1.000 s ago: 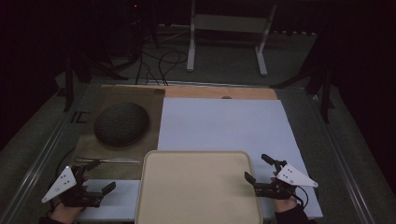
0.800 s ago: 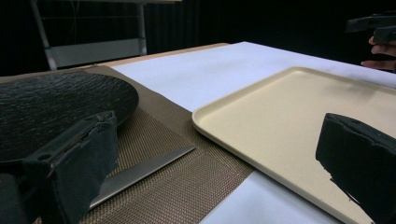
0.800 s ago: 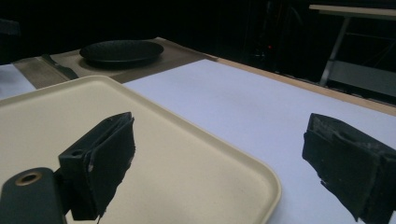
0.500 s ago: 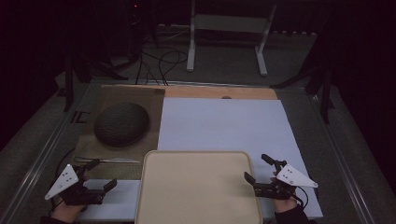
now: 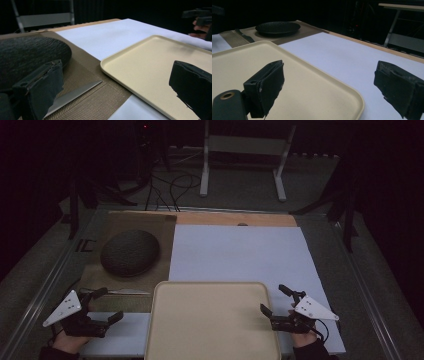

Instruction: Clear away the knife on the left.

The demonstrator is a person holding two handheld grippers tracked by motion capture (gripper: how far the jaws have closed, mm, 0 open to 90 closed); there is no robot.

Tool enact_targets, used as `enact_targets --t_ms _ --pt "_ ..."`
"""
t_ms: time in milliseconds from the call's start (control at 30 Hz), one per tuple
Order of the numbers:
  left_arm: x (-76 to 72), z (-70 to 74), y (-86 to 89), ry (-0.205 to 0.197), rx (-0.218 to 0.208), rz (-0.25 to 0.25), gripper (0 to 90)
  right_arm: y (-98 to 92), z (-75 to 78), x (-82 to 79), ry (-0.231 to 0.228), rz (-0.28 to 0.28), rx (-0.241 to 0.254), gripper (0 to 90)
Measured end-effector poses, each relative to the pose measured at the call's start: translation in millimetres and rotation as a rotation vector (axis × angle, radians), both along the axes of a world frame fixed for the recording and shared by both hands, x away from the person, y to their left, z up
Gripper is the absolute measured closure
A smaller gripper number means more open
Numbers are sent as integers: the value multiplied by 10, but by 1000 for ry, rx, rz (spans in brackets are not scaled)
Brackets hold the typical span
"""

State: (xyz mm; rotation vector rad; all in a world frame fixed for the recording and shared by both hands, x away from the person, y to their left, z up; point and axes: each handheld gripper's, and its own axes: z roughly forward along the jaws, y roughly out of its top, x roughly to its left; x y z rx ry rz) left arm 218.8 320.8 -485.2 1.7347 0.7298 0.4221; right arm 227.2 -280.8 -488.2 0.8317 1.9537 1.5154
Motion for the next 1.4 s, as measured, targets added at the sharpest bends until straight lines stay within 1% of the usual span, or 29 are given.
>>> enact_targets --t_ms 67,167,267,333,367,433,500,533,567,600,633,667,733,767,800,867,900,1033,1067,1133,1167,1200,1233,1300,1333,1367,1400 --pt "16 67 26 -8 9 -10 0 6 3 1 -1 3 0 90" --pt "50 192 55 -20 54 -24 0 11 9 0 -3 5 -3 90" --pt "90 322 91 -36 85 -37 0 20 11 -1 -4 6 -4 90" --pt "113 389 108 -44 115 -45 0 22 13 1 -5 8 -3 90" --pt "125 416 113 -48 134 -50 0 23 14 1 -5 8 -2 90" --pt "151 460 127 -44 156 -62 0 26 16 1 -3 9 -1 90" --pt "171 490 143 -45 174 -70 0 26 16 2 -4 9 -1 90" --pt "171 490 143 -45 174 -70 0 26 16 2 -4 9 -1 90" --pt "191 524 153 -51 206 -69 0 27 17 1 -4 8 0 90" --pt "200 539 160 -49 212 -82 0 26 18 2 -6 8 -2 90" --pt "208 555 161 -57 229 -78 0 27 18 1 -6 8 -1 90" --pt "221 569 166 -50 241 -87 0 26 17 4 -7 10 -2 90" --pt "247 606 174 -47 265 -88 0 30 15 7 -5 10 -2 90" --pt "262 629 181 -42 271 -101 0 33 15 7 -5 11 -2 90" --pt "273 652 185 -49 287 -99 0 35 16 7 -5 12 -2 90" --pt "300 705 197 -42 305 -111 0 39 19 7 -7 13 -5 90" --pt "312 731 201 -48 317 -113 0 42 20 6 -6 14 -4 90" --pt "372 815 214 -42 364 -132 0 48 20 8 -7 18 -5 90" --pt "389 829 210 -42 385 -127 0 50 20 9 -6 18 -6 90" --pt "422 852 207 -31 413 -142 0 55 19 10 -5 18 -6 90" --pt "437 863 202 -31 431 -139 0 56 19 10 -5 19 -6 90" --pt "455 870 200 -16 437 -152 0 59 19 10 -4 18 -7 90" --pt "472 874 191 -16 456 -153 0 60 18 10 -4 18 -6 90" --pt "504 883 173 2 485 -170 0 64 14 12 -3 21 -5 90" --pt "520 886 162 2 503 -171 0 65 12 13 -1 22 -6 90" --pt "540 892 157 12 513 -187 0 66 11 14 -1 25 -7 90" --pt "557 895 148 11 525 -190 0 70 11 13 0 25 -8 90"
